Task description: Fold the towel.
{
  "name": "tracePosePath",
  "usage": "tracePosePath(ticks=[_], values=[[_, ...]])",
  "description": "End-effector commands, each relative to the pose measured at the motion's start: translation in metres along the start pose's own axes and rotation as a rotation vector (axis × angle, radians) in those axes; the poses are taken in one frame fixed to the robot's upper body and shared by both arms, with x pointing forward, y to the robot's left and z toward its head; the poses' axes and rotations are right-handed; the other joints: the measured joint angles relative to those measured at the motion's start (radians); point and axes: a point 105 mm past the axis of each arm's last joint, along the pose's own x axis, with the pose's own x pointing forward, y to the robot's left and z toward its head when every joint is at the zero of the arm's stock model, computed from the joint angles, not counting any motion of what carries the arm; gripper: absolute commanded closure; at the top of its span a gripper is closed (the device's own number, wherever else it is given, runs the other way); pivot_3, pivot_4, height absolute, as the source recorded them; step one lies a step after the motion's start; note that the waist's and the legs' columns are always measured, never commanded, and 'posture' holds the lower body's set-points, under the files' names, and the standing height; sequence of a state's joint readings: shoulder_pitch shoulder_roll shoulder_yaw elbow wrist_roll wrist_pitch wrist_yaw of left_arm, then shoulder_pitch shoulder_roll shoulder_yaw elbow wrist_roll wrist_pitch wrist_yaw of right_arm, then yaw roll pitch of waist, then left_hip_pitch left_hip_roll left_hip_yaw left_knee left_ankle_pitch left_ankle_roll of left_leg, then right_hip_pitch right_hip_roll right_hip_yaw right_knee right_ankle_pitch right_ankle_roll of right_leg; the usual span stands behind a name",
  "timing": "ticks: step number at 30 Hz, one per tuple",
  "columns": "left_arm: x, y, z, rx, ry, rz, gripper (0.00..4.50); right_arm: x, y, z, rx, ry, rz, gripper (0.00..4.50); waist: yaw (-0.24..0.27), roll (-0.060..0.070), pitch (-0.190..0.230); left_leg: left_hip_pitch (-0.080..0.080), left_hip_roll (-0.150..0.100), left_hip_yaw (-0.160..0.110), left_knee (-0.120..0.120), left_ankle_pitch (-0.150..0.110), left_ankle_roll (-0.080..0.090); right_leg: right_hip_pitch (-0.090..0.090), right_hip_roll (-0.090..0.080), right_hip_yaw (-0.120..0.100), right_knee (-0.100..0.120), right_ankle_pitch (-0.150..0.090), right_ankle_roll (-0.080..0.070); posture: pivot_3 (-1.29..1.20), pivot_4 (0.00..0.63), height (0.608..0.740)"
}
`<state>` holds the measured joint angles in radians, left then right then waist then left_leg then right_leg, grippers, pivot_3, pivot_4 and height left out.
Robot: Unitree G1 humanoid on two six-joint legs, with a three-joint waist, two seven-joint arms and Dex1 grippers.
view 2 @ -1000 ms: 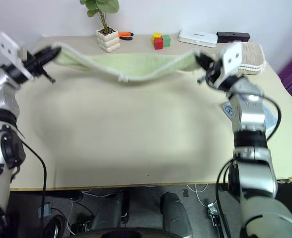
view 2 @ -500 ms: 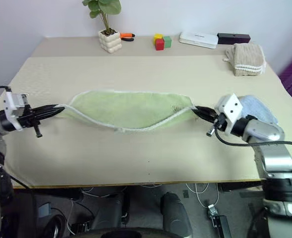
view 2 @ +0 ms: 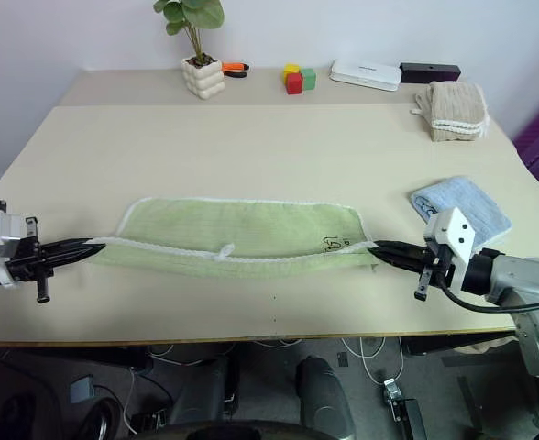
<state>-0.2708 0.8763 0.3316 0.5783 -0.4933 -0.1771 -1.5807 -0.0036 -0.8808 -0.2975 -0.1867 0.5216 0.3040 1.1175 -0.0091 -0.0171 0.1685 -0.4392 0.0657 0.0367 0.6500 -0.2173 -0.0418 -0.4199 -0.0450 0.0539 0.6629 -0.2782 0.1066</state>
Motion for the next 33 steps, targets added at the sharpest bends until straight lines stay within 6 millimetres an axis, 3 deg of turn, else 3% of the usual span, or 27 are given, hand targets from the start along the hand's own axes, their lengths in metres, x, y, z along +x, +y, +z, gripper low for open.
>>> tracePosePath(ticks=[1, 3, 8, 16, 21, 33], values=[[0.006, 0.011, 0.012, 0.052, -0.052, 0.056, 4.5, 0.004, -0.017, 0.008, -0.001, -0.027, -0.07, 4.47, 0.0, 0.0, 0.0, 0.0, 0.0, 0.0, 0.0, 0.0, 0.0, 0.0, 0.0, 0.0, 0.0, 0.0, 0.0, 0.0, 0.15, 0.74], [0.008, 0.014, 0.014, 0.064, -0.058, 0.071, 4.5, 0.007, -0.02, 0.009, 0.03, -0.031, -0.072, 4.47, 0.0, 0.0, 0.0, 0.0, 0.0, 0.0, 0.0, 0.0, 0.0, 0.0, 0.0, 0.0, 0.0, 0.0, 0.0, 0.0, 0.15, 0.74], [0.032, 0.041, 0.019, 0.085, -0.085, 0.151, 4.5, 0.023, -0.055, 0.007, -0.034, -0.04, -0.238, 4.47, 0.002, 0.0, 0.0, 0.0, 0.0, 0.0, -0.001, 0.0, 0.0, 0.0, 0.001, 0.0, 0.0, 0.002, 0.003, 0.0, 0.15, 0.74], [0.048, 0.06, 0.012, 0.068, -0.068, 0.225, 4.5, 0.041, -0.079, 0.01, -0.038, -0.081, -0.308, 4.47, -0.004, 0.0, 0.0, -0.001, -0.001, 0.0, -0.002, 0.0, 0.0, -0.001, 0.001, 0.0, 0.0, 0.002, 0.004, 0.0, 0.15, 0.74], [0.059, 0.07, 0.014, 0.079, -0.065, 0.256, 4.5, 0.048, -0.083, 0.006, -0.051, -0.057, -0.312, 4.47, 0.0, 0.0, 0.0, -0.002, -0.001, 0.0, -0.002, 0.0, 0.0, -0.001, 0.001, 0.0, 0.0, 0.002, 0.004, 0.0, 0.15, 0.74], [0.075, 0.07, -0.005, 0.08, 0.02, 0.278, 4.5, 0.056, -0.081, -0.007, -0.07, -0.007, -0.321, 4.47, -0.002, 0.0, 0.0, -0.002, -0.001, 0.0, -0.002, 0.0, 0.0, -0.002, 0.001, 0.0, 0.0, 0.002, 0.004, 0.0, 0.15, 0.74]])
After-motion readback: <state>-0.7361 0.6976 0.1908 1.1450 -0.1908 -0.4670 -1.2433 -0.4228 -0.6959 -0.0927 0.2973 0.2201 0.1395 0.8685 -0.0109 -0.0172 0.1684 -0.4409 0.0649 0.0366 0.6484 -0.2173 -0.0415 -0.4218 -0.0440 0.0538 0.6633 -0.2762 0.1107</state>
